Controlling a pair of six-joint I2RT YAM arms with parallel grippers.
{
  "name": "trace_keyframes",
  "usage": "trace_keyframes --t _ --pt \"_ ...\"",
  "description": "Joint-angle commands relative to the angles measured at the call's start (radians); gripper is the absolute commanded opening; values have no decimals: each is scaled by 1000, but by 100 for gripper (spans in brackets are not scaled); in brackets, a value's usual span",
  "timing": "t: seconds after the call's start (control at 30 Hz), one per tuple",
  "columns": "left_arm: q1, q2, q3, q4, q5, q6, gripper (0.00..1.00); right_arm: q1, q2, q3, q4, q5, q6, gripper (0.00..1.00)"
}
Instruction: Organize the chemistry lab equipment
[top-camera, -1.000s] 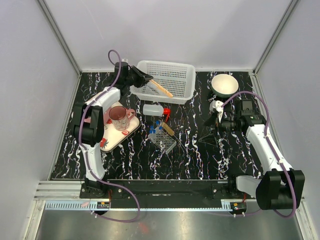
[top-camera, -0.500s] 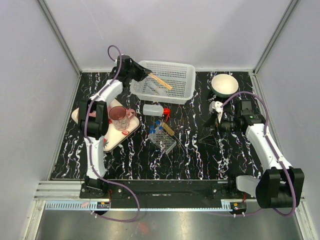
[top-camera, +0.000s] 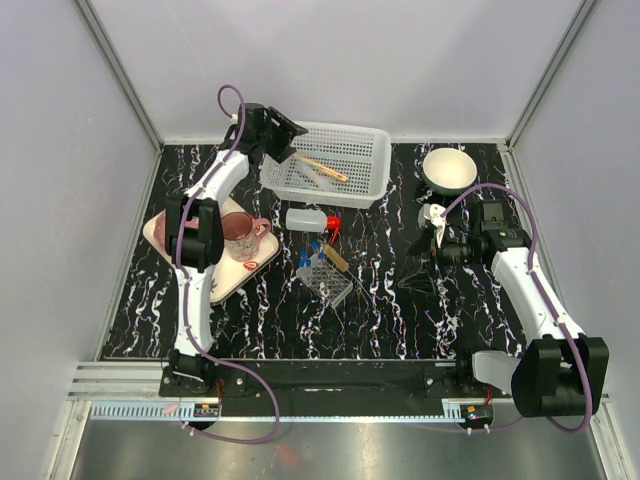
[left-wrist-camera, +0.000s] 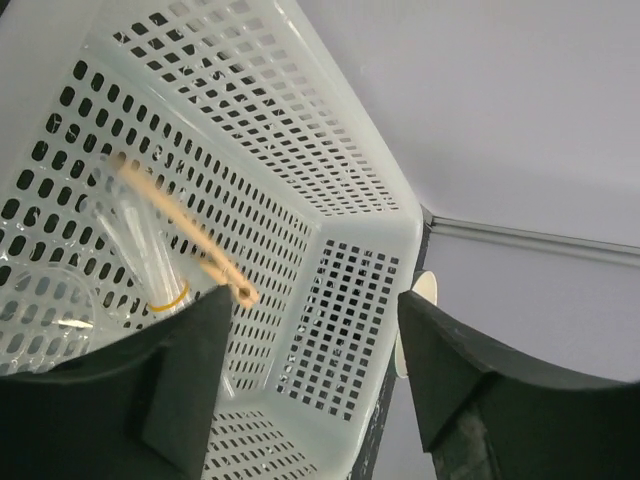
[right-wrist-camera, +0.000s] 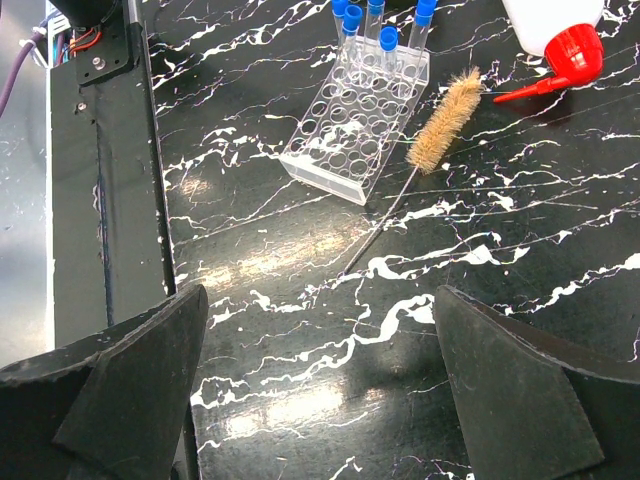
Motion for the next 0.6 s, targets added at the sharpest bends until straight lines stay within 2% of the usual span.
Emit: trace_keyframes --t 0.0,0.17,0.33,0.4,0.47,0.57 --pt "12 -93 50 -15 41 97 73 -3 -20 22 -5 -7 -20 99" --pt "29 -225 -45 -30 30 218 77 -6 -27 22 -4 -7 -9 100" --pt "39 -447 -206 -53 -20 362 92 -9 -27 39 -2 21 12 100" --pt "41 -553 -257 -67 -51 445 94 -9 -25 59 -13 39 29 100" --pt "45 -627 -338 -79 -71 519 96 -9 -17 95 -44 74 8 100" --pt "47 -821 -473 -84 -123 600 99 -9 6 175 -161 128 -35 100"
